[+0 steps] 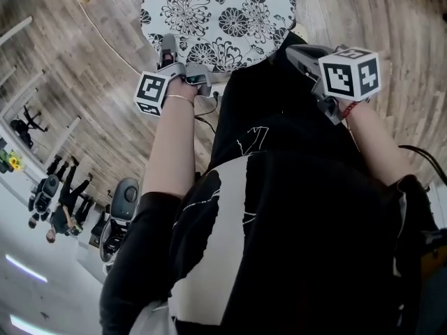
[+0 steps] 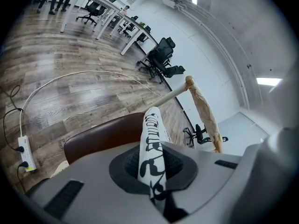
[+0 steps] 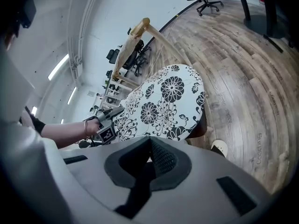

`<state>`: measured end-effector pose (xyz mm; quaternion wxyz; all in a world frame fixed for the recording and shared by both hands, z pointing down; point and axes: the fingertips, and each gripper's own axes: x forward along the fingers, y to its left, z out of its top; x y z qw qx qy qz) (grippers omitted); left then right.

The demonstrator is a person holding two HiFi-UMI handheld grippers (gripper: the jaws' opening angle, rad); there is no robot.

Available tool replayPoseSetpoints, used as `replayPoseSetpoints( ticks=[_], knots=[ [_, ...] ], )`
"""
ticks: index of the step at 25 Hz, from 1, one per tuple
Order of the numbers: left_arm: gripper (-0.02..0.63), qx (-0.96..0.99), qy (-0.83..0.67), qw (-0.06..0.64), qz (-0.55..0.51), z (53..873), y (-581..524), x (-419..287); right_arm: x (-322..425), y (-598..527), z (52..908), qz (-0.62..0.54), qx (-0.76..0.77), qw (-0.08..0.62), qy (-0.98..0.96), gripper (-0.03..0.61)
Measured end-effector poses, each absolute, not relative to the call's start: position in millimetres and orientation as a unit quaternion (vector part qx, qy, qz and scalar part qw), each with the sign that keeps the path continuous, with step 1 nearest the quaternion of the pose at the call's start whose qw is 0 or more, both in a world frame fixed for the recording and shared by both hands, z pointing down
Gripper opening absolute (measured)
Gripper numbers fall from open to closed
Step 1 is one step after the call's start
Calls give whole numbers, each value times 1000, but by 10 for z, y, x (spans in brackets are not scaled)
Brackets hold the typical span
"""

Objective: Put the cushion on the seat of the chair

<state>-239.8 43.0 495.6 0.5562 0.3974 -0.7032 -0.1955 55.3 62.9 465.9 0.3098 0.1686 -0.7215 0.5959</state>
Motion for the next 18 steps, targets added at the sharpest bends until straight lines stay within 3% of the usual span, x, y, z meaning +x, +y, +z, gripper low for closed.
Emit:
replayPoseSetpoints(
  ticks=[18],
  knots=[
    [23,401,-700,565,-175,5124,437,-2391,508,459,4670,586,187,302,-729,15]
  ],
)
